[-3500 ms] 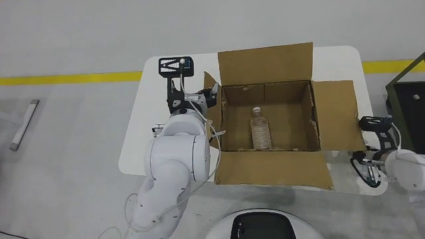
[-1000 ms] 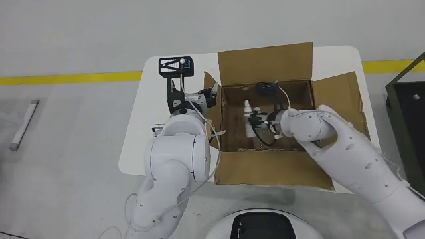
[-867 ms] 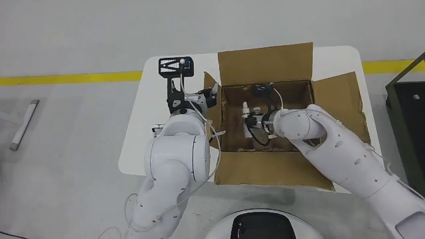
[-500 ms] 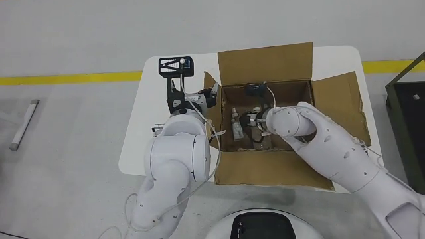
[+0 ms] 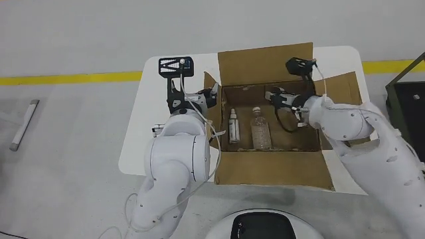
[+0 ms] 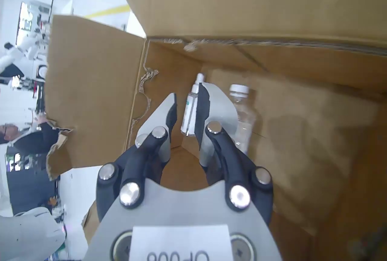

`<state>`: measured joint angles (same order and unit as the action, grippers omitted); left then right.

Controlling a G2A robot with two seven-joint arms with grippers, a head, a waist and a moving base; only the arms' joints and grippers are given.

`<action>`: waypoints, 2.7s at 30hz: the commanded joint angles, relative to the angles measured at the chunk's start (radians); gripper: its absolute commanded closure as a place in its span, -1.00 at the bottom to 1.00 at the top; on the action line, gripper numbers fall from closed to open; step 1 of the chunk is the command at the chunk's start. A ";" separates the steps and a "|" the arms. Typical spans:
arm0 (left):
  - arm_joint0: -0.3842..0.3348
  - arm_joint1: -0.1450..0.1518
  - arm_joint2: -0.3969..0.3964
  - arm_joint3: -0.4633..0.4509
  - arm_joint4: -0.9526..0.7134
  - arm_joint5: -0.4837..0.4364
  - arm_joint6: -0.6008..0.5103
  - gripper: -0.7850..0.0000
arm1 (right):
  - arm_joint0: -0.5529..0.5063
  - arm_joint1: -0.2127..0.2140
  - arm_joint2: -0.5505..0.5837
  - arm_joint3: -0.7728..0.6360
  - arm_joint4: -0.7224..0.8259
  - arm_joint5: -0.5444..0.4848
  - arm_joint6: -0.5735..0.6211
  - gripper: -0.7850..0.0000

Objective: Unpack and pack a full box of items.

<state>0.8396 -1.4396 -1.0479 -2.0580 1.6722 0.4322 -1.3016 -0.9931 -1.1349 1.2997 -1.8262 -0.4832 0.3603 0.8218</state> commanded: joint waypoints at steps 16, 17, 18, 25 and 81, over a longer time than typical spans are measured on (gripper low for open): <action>0.000 0.000 0.000 0.000 0.000 0.000 0.000 -1.00 | -0.594 0.075 0.717 -0.376 -0.372 -0.110 0.228 1.00; 0.000 0.000 0.000 0.000 0.000 0.000 0.000 -1.00 | -0.614 0.076 0.726 -0.375 -0.381 -0.129 0.246 1.00; 0.000 0.000 0.000 0.000 0.000 0.000 0.000 -1.00 | -0.631 0.078 0.732 -0.371 -0.399 -0.146 0.266 1.00; 0.000 0.000 0.000 0.000 0.000 0.000 0.000 -1.00 | -0.659 0.088 0.689 -0.331 -0.459 -0.224 0.384 1.00; 0.000 0.000 0.000 0.000 0.000 0.000 0.000 -1.00 | 0.013 0.101 0.210 0.359 -0.621 -0.397 0.568 0.22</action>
<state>0.8396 -1.4396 -1.0479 -2.0580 1.6722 0.4322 -1.3016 -0.9795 -1.0333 1.5123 -1.4707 -1.1052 -0.0363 1.3940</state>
